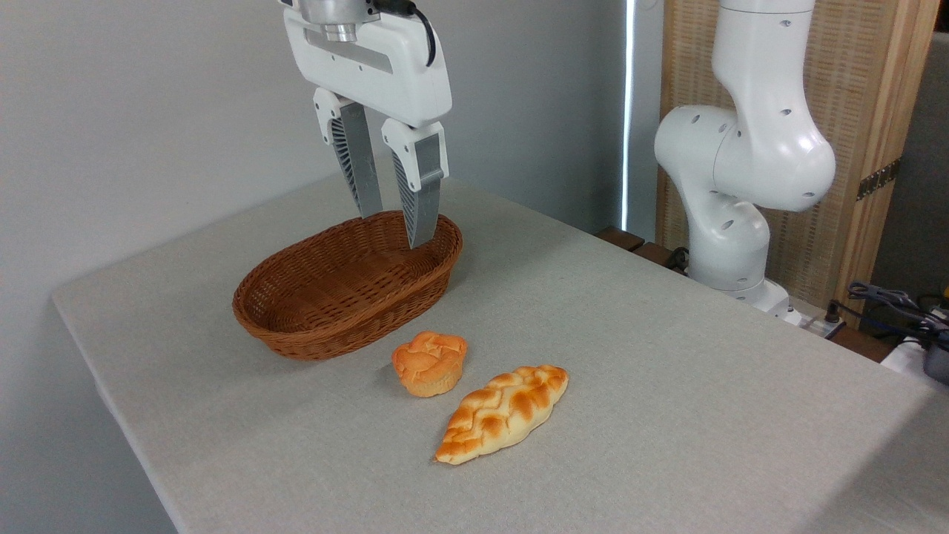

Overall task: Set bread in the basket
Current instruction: 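Move the open gripper over the small round bun and lower it, then close the gripper on the small round bun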

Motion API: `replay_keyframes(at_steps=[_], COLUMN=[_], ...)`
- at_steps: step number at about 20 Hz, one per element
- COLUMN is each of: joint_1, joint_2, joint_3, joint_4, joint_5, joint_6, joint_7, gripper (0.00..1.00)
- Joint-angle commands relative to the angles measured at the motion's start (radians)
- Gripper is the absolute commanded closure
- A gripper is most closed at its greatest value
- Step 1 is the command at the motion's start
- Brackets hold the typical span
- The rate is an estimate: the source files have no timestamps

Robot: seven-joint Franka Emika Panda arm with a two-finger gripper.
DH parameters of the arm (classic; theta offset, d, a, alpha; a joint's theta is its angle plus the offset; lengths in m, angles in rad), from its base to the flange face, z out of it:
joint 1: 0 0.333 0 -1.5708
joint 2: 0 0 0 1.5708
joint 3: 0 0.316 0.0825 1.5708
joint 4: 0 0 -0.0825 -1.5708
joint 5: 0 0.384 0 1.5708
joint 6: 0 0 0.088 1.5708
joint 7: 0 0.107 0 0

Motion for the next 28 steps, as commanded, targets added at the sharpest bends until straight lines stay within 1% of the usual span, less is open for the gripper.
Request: replay_keyframes(at_steps=[1,3,5,7,9,10,13,18,21,22,26,28], joint_1=[0.002,0.002,0.002,0.000,-0.001,-0.001,-0.001,-0.004,-0.008,-0.008,-0.009,-0.009], joint_2=[-0.016,-0.019,-0.019,-0.042,-0.081,-0.098,-0.114,-0.112,-0.114,-0.112,-0.102,-0.100], joint_3=[0.006,0.006,0.004,0.004,0.003,0.003,0.001,0.000,-0.025,-0.025,-0.034,-0.039], joint_4=[-0.020,-0.036,-0.067,-0.148,-0.260,-0.306,-0.398,-0.500,-0.582,-0.598,-0.613,-0.642], joint_5=[-0.019,-0.019,-0.019,-0.019,-0.051,-0.067,-0.069,-0.070,-0.067,-0.067,-0.070,-0.070], joint_6=[-0.003,0.005,0.041,0.127,0.248,0.291,0.374,0.466,0.557,0.578,0.604,0.647], joint_7=[0.019,0.019,0.019,0.019,0.019,0.019,0.019,0.019,0.035,0.035,0.035,0.035], gripper=[0.00,0.00,0.00,0.00,0.00,0.00,0.00,0.00,0.00,0.00,0.00,0.00])
